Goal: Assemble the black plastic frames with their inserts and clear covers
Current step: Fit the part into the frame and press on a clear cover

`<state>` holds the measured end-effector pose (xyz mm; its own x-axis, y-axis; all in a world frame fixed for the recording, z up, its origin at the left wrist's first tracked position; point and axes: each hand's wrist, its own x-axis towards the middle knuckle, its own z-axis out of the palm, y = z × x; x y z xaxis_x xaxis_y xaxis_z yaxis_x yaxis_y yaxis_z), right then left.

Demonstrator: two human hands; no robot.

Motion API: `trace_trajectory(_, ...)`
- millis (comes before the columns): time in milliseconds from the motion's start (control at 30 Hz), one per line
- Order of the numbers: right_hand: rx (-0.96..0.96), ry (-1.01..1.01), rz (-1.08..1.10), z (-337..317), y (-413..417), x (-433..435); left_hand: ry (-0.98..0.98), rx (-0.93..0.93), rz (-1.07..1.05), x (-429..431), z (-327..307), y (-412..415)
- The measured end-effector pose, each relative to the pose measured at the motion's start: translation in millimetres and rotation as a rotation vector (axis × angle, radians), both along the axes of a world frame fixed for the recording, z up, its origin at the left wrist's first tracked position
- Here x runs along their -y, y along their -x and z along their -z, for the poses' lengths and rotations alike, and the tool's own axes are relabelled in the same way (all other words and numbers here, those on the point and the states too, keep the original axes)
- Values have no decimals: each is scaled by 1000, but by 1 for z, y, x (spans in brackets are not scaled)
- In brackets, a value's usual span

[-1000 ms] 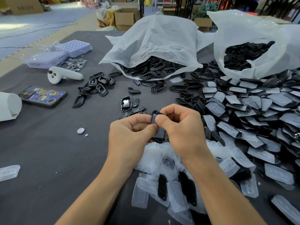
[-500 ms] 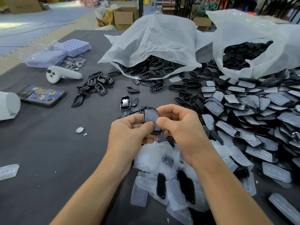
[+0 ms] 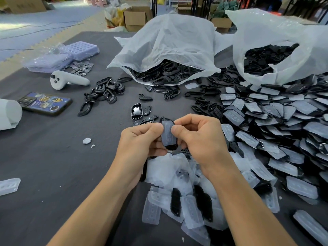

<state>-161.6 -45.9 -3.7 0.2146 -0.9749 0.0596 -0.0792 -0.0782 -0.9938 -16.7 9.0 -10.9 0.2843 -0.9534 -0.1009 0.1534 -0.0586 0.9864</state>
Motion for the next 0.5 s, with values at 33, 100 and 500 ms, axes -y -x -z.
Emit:
trace_trajectory(33,4,0,3,0,0,0,6,4,5,0,0,0)
trace_trajectory(100,7,8,10,0,-1,-1,14,29,-16,1,1,1)
trace_trajectory(500,-108,94,0,-1,-4,-7,12,176,-117,3,8,5)
